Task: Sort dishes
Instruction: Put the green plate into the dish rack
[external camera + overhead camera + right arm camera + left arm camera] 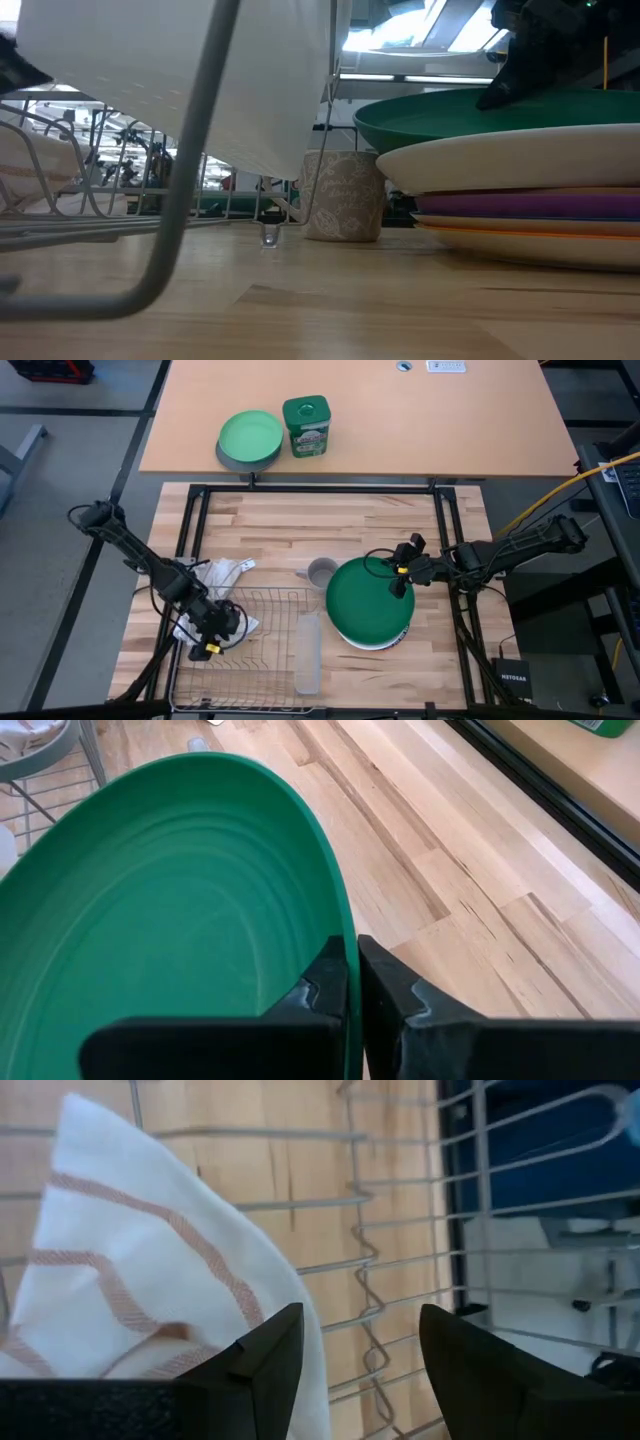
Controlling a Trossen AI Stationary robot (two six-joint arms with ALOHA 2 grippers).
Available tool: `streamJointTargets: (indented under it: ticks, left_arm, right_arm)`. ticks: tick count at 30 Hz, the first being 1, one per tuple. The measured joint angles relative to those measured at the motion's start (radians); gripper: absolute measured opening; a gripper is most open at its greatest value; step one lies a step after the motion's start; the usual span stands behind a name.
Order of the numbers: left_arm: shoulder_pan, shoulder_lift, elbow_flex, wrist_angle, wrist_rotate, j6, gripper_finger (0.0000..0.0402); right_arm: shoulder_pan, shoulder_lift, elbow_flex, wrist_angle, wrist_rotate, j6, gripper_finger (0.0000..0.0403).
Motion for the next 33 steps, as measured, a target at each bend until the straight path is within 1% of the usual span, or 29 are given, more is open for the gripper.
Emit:
streamJointTargets:
  ticks: [6,11,13,17,25,27,30,33]
  left_arm:
    - [0.003,0.081,0.000,0.002,-0.001,-0.005,0.0190]
    - [0.018,0.105,0.000,0.003,-0.010,-0.040,0.0189]
    - [0.022,0.105,0.000,0.001,-0.016,-0.043,0.0181]
    - [0.022,0.105,0.000,-0.003,-0.025,-0.029,0.0142]
    - [0.022,0.105,0.000,-0.003,-0.026,-0.071,0.0018]
    - [0.022,0.105,0.000,-0.003,-0.026,-0.100,0.0007]
    - [0.022,0.104,0.002,-0.007,-0.025,-0.129,0.0011]
    - [0.022,0.092,0.038,-0.046,-0.025,-0.134,0.0004]
  right_arm:
    - [0.000,0.000,0.000,0.000,0.000,0.000,0.0013]
    - [0.000,0.000,0.000,0.000,0.000,0.000,0.0012]
    - [0.000,0.000,0.000,0.000,0.000,0.000,0.0011]
    - [0.000,0.000,0.000,0.000,0.000,0.000,0.0013]
    - [0.000,0.000,0.000,0.000,0.000,0.000,0.0011]
    - [0.000,0.000,0.000,0.000,0.000,0.000,0.0013]
    - [0.000,0.000,0.000,0.000,0.000,0.000,0.0012]
    - [0.000,0.000,0.000,0.000,0.000,-0.002,0.0011]
